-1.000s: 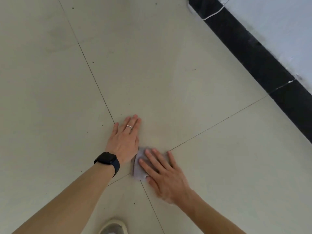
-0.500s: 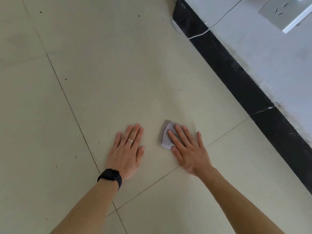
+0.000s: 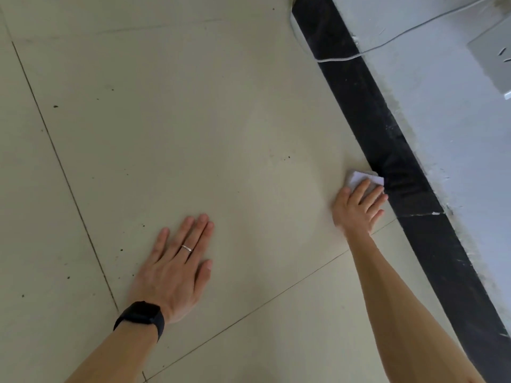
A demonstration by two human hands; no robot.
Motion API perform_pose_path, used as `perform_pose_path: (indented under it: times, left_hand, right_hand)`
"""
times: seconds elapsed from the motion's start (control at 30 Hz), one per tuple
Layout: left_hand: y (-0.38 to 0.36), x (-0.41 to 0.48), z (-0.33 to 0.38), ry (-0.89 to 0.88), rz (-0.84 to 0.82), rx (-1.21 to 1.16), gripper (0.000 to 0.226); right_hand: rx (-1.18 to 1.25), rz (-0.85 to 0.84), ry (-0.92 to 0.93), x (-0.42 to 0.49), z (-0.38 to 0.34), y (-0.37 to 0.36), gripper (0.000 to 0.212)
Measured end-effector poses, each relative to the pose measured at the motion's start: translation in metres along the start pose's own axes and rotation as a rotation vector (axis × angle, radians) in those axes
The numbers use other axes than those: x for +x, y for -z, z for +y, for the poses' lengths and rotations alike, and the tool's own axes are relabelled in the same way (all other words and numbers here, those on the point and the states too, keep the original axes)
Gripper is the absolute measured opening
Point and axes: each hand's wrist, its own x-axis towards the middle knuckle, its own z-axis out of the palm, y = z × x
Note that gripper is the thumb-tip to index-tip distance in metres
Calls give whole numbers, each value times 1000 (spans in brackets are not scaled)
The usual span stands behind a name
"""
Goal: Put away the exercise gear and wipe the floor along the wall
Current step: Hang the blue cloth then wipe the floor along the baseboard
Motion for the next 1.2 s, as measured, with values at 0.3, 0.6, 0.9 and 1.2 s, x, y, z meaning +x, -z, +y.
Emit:
perform_pose_path:
  times: [0.3,0.6,0.9,1.2]
  left_hand:
    - [1,0,-1,11,-23,-9,65]
    - [4,0,1,-5,-87,-12,75]
    - [16,-9,-5,-3,-137,-95,76]
    - [21,-122,-56,299,40,-31,64]
  right_hand:
    - [-116,-71,376,6,-7,-3,65]
    - [-148,-217,716,-97,-53,-23,61]
    - [-111,-151,501,-124,-100,-45,62]
    - [-226,-215,939,-252,-106,-83,59]
